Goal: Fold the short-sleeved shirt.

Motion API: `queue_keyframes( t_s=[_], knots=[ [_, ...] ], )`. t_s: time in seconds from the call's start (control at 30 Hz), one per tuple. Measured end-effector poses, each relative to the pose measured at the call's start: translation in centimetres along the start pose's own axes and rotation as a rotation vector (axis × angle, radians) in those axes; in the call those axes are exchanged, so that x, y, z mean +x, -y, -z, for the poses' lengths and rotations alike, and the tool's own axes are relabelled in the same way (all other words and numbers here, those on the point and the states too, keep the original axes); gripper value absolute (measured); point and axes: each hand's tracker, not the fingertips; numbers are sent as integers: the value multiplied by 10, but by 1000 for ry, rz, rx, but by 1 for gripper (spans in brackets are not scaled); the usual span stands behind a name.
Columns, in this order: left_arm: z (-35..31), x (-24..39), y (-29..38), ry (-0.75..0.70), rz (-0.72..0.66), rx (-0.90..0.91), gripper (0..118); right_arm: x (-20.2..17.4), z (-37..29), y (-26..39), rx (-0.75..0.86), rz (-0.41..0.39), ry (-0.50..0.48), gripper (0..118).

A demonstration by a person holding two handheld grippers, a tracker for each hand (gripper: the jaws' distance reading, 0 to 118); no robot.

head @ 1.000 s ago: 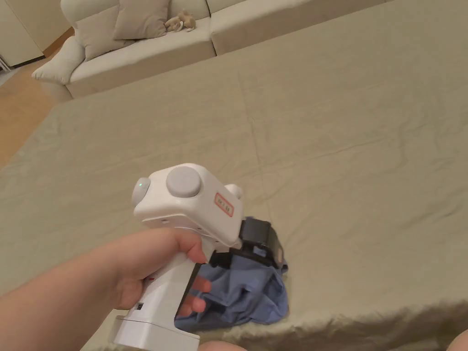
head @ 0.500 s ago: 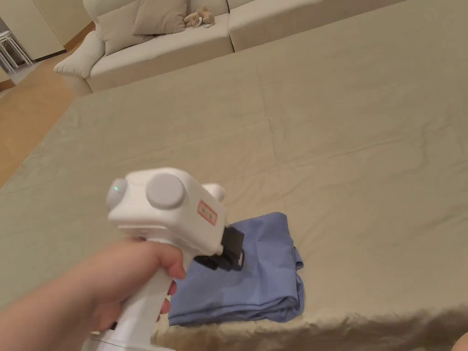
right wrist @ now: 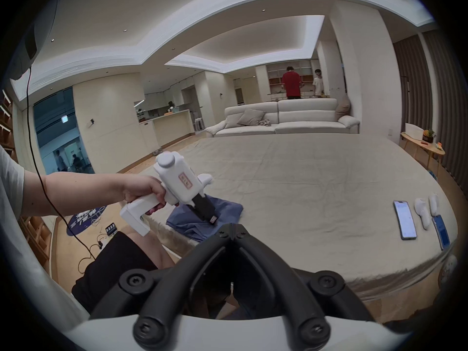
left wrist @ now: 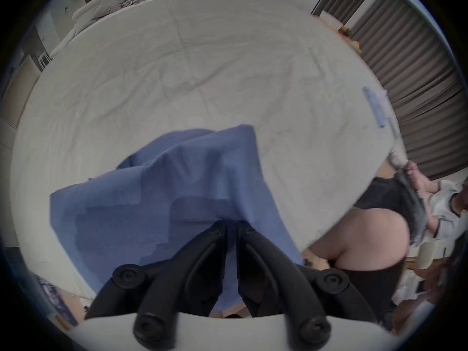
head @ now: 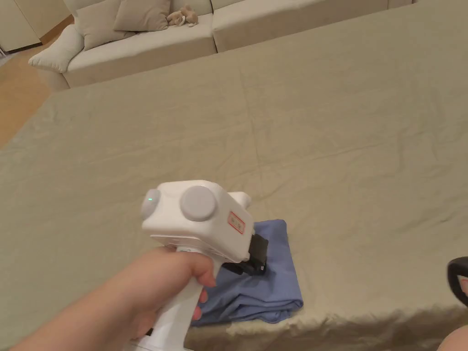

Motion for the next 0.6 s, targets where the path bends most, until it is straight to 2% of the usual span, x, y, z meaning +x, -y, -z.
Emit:
queue_keyframes(
  t_s=[0.17, 0.27, 0.33, 0.43, 0.5, 0.57, 0.6],
  knots=[
    [-82, -51, 36, 137, -20, 228, 10, -27, 69, -21, -54, -27, -167, 0],
    [-100, -89, 72, 149, -54, 277, 10, -33, 152, -27, -157, 45, -305, 0],
    [-102, -117, 96, 183, -94, 321, 10, -29, 214, -22, -229, 62, -331, 0],
    [-89, -160, 131, 278, -250, 339, 10, -11, 291, 1, -362, 166, -289, 0],
    [-74, -180, 151, 315, -302, 338, 10, 5, 322, 19, -446, 237, -246, 0],
    [-62, -194, 168, 351, -324, 330, 10, 20, 336, 40, -504, 258, -172, 0],
    [-58, -201, 174, 373, -339, 335, 10, 21, 333, 43, -505, 272, -201, 0]
  ],
)
